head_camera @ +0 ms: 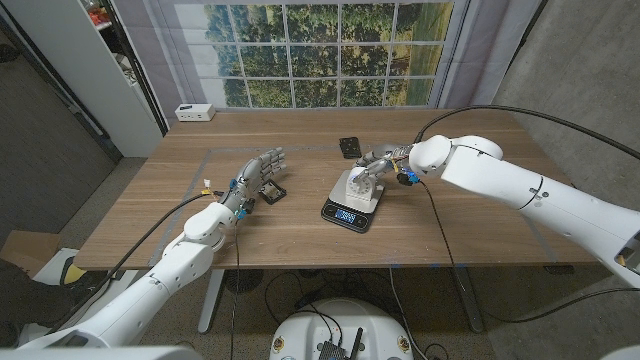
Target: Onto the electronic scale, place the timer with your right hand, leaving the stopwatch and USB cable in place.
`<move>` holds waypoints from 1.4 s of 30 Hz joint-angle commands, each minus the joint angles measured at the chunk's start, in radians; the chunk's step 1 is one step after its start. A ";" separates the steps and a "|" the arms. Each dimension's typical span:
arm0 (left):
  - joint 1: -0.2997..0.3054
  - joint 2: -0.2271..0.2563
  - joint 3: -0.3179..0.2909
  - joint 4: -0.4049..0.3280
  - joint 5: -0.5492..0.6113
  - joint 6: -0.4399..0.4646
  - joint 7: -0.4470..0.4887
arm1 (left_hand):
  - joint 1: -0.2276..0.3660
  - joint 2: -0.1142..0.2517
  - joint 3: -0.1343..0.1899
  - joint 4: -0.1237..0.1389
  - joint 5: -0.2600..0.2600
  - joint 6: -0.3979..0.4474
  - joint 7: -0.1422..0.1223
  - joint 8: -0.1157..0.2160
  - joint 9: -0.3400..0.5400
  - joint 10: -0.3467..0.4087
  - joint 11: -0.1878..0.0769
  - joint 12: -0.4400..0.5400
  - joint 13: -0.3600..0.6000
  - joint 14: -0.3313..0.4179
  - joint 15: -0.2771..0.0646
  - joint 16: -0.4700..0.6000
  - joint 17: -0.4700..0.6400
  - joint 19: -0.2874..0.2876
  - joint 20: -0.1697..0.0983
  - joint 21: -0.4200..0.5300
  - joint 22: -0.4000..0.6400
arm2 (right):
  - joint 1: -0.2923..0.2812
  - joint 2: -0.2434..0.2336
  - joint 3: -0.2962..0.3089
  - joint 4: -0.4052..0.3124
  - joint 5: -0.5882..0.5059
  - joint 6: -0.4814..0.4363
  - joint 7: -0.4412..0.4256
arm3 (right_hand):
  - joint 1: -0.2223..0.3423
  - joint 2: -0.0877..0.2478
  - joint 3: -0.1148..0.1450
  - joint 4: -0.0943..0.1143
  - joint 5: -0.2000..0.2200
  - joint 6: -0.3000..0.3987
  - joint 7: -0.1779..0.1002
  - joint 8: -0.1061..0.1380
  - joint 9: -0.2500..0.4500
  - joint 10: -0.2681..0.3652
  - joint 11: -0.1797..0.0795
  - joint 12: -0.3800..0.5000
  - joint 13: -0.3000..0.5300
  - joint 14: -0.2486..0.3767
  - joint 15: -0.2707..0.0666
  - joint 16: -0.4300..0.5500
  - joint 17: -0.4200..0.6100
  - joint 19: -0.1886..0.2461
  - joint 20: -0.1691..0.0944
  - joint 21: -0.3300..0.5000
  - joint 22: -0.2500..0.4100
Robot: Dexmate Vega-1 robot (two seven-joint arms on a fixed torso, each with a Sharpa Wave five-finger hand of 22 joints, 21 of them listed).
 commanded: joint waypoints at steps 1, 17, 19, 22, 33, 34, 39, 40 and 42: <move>0.001 -0.002 -0.001 0.003 -0.001 -0.004 -0.001 | -0.010 0.002 0.005 -0.006 0.004 0.008 -0.002 0.003 0.005 0.009 0.000 -0.002 0.005 0.006 0.000 0.001 0.003 0.006 -0.002 -0.002 0.005 | -0.040 -0.014 0.062 -0.038 0.041 0.012 -0.045 | -0.014 -0.013 -0.016 -0.004 0.014 -0.048 0.008 0.003 -0.004 -0.045 0.020 -0.036 -0.013 -0.052 -0.090 -0.021 -0.033 -0.053 0.033 -0.027 -0.009; -0.004 -0.001 -0.002 0.006 0.001 -0.008 -0.006 | -0.010 0.002 0.005 -0.007 0.004 0.009 -0.003 0.003 0.005 0.009 -0.001 -0.003 0.005 0.007 0.000 0.001 0.003 0.006 -0.001 -0.003 0.005 | -0.329 -0.055 0.373 -0.005 0.221 0.407 -0.196 | -0.040 -0.021 -0.032 0.001 0.022 -0.126 0.033 0.008 -0.017 -0.097 0.044 -0.100 -0.049 -0.160 -0.068 -0.031 -0.109 -0.092 0.032 -0.071 -0.024; -0.008 -0.003 0.000 0.013 0.001 -0.015 -0.015 | -0.010 0.002 0.005 -0.007 0.004 0.009 -0.002 0.003 0.005 0.009 0.000 -0.003 0.005 0.007 0.000 0.001 0.003 0.006 -0.001 -0.003 0.005 | -0.366 -0.052 0.404 0.005 0.234 0.470 -0.217 | -0.058 -0.007 -0.033 0.014 0.020 -0.136 0.033 0.009 -0.018 -0.099 0.045 -0.106 -0.054 -0.165 -0.070 -0.027 -0.117 -0.095 0.027 -0.077 -0.025; -0.011 -0.004 0.000 0.016 0.001 -0.018 -0.020 | -0.010 0.002 0.005 -0.007 0.004 0.010 -0.003 0.003 0.005 0.010 0.001 -0.003 0.005 0.007 0.000 0.001 0.003 0.007 0.000 -0.003 0.005 | -0.415 -0.041 0.443 0.028 0.253 0.566 -0.240 | -0.089 0.018 -0.035 0.036 0.014 -0.141 0.033 0.012 -0.020 -0.096 0.041 -0.112 -0.060 -0.167 -0.071 -0.021 -0.126 -0.095 0.024 -0.084 -0.026; -0.019 -0.007 0.004 0.016 0.006 -0.016 -0.017 | -0.010 0.002 0.006 -0.008 0.004 0.012 -0.002 0.004 0.005 0.012 0.000 -0.003 0.006 0.007 0.001 0.001 0.003 0.007 0.000 -0.004 0.005 | -0.505 0.020 0.511 0.145 0.305 0.823 -0.254 | -0.160 0.067 -0.036 0.077 -0.015 -0.135 0.025 0.025 -0.028 -0.051 0.043 -0.117 -0.081 -0.130 -0.083 -0.011 -0.181 -0.068 0.000 -0.098 -0.028; -0.019 -0.007 0.004 0.013 0.007 -0.013 -0.012 | -0.010 0.002 0.006 -0.008 0.004 0.011 -0.003 0.003 0.005 0.012 0.001 -0.003 0.006 0.007 0.001 0.001 0.003 0.007 0.000 -0.004 0.005 | -0.509 0.026 0.513 0.154 0.308 0.837 -0.255 | -0.161 0.069 -0.035 0.077 -0.017 -0.134 0.025 0.025 -0.029 -0.049 0.042 -0.118 -0.083 -0.128 -0.086 -0.012 -0.186 -0.063 -0.007 -0.098 -0.028; -0.026 -0.011 0.005 0.021 0.007 -0.016 -0.017 | -0.011 0.003 0.006 -0.008 0.004 0.011 -0.003 0.003 0.005 0.012 0.000 -0.003 0.006 0.008 0.000 0.001 0.003 0.007 0.000 -0.005 0.005 | -0.517 0.048 0.521 0.202 0.335 0.886 -0.242 | -0.159 0.073 -0.031 0.075 -0.019 -0.132 0.022 0.026 -0.030 -0.044 0.043 -0.120 -0.086 -0.124 -0.089 -0.013 -0.196 -0.061 -0.014 -0.101 -0.029; -0.028 -0.011 0.006 0.023 0.006 -0.018 -0.020 | -0.011 0.003 0.006 -0.008 0.004 0.011 -0.003 0.003 0.005 0.012 -0.001 -0.003 0.006 0.008 0.000 0.001 0.003 0.006 0.000 -0.005 0.005 | -0.520 0.056 0.522 0.217 0.342 0.905 -0.236 | -0.159 0.074 -0.030 0.074 -0.019 -0.133 0.021 0.026 -0.031 -0.046 0.043 -0.122 -0.087 -0.126 -0.089 -0.015 -0.201 -0.065 -0.018 -0.105 -0.029; -0.029 -0.009 0.007 0.019 0.009 -0.009 -0.013 | -0.011 0.002 0.006 -0.008 0.004 0.011 -0.003 0.004 0.005 0.012 -0.001 -0.003 0.006 0.008 0.000 0.001 0.003 0.007 0.001 -0.005 0.005 | -0.525 0.071 0.523 0.246 0.348 0.948 -0.227 | -0.162 0.075 -0.029 0.072 -0.022 -0.144 0.016 0.022 -0.032 -0.054 0.046 -0.130 -0.092 -0.145 -0.090 -0.024 -0.216 -0.075 -0.028 -0.115 -0.030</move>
